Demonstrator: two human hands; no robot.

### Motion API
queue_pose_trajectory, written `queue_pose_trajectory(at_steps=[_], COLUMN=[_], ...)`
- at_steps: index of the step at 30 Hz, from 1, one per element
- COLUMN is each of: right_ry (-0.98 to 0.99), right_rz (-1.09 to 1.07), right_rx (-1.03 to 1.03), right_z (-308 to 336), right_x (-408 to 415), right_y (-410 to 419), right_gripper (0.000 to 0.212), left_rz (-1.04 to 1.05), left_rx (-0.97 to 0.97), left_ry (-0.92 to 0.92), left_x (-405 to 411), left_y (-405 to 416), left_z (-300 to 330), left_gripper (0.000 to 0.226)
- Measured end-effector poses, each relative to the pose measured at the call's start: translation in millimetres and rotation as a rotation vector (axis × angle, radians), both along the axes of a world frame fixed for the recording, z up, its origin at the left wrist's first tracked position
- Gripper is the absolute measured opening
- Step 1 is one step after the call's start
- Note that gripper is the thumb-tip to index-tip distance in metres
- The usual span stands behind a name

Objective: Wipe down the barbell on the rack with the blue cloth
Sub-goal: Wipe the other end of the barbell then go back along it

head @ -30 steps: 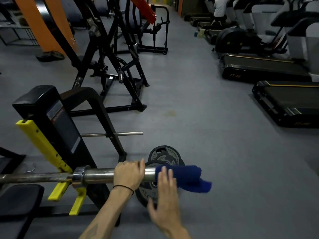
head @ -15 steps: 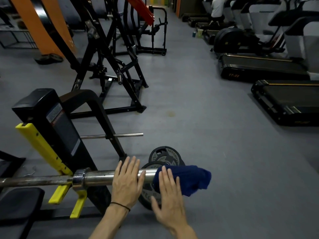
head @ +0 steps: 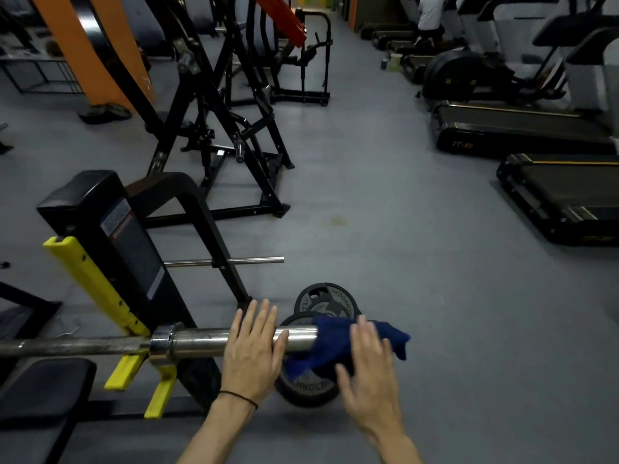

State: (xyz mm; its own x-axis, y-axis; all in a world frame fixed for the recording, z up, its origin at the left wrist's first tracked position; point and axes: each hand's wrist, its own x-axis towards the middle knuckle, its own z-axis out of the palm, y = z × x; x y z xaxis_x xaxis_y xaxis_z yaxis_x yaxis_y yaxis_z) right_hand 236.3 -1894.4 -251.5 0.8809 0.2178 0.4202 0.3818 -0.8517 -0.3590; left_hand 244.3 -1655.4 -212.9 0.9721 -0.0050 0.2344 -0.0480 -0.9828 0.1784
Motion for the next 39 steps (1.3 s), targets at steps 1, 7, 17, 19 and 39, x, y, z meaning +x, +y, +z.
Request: queue_pose_trajectory(at_steps=[1,7,17,19,39], right_ry=[0.006,0.09,0.124,0.104,0.07], right_rz=[-0.061,0.139,-0.059,0.132,-0.265], right_rx=[0.049,0.006,0.171,0.012,0.183], right_z=[0,6,4,3,2], right_x=[1,-20,-14,-22,2], right_y=[-12,63,72,84,25], right_gripper=[0.074,0.097,0.094,0.1,0.085], left_rz=[0.006,0.022,0.014,-0.019,0.021], left_rx=[-0.002,-0.012,0.027,0.04,-0.039], left_ry=[-0.006,-0.026,-0.049,-0.101,-0.095], left_x=[0,1,1,1,-2], left_y=[-1,-6,-3,-1,5], left_z=[0,-2,-10,-10,-1], left_gripper=[0.062,0.061,0.059,0.059,0.062])
